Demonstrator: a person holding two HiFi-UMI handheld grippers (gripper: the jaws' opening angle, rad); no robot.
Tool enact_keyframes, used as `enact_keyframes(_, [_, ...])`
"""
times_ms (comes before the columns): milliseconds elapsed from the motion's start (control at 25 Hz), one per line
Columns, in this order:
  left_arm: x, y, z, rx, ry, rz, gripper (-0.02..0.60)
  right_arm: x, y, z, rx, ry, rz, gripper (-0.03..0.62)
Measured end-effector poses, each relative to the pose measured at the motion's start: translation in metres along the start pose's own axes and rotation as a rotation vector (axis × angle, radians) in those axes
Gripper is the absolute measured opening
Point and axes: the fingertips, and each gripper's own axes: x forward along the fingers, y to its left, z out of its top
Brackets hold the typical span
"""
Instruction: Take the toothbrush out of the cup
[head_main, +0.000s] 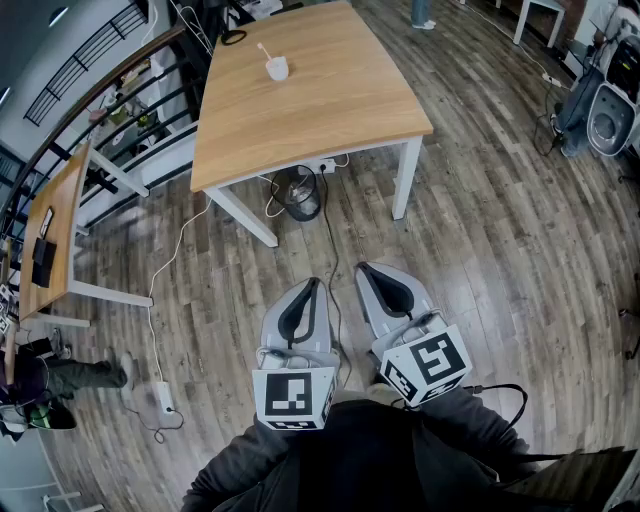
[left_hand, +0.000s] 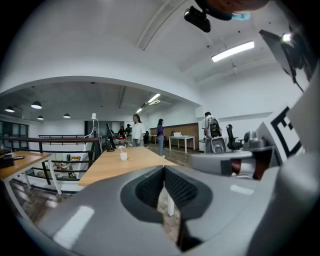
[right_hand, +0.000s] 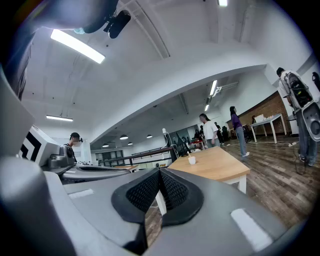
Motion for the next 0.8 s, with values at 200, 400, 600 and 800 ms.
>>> enact_keyframes(200, [0.023,0.044,-0.001,-0.020,0.002,-0.028,0.008,0.043,0.012,-0.004,0.006,0.017,-0.019,0.000])
enact_keyframes(400, [0.058,0.090,0.011,-0.033,-0.031,-0.072,0.008,0.100,0.016,0.003,-0.011,0.020,-0.040,0.000])
enact_keyframes(600, [0.084,0.142,0.024,-0.047,-0.073,-0.093,0.008,0.155,0.028,0.017,-0.057,0.009,-0.058,0.000])
enact_keyframes(800, [0.097,0.182,0.034,-0.037,-0.101,-0.114,0.008,0.198,0.035,0.034,-0.114,-0.011,-0.087,0.000])
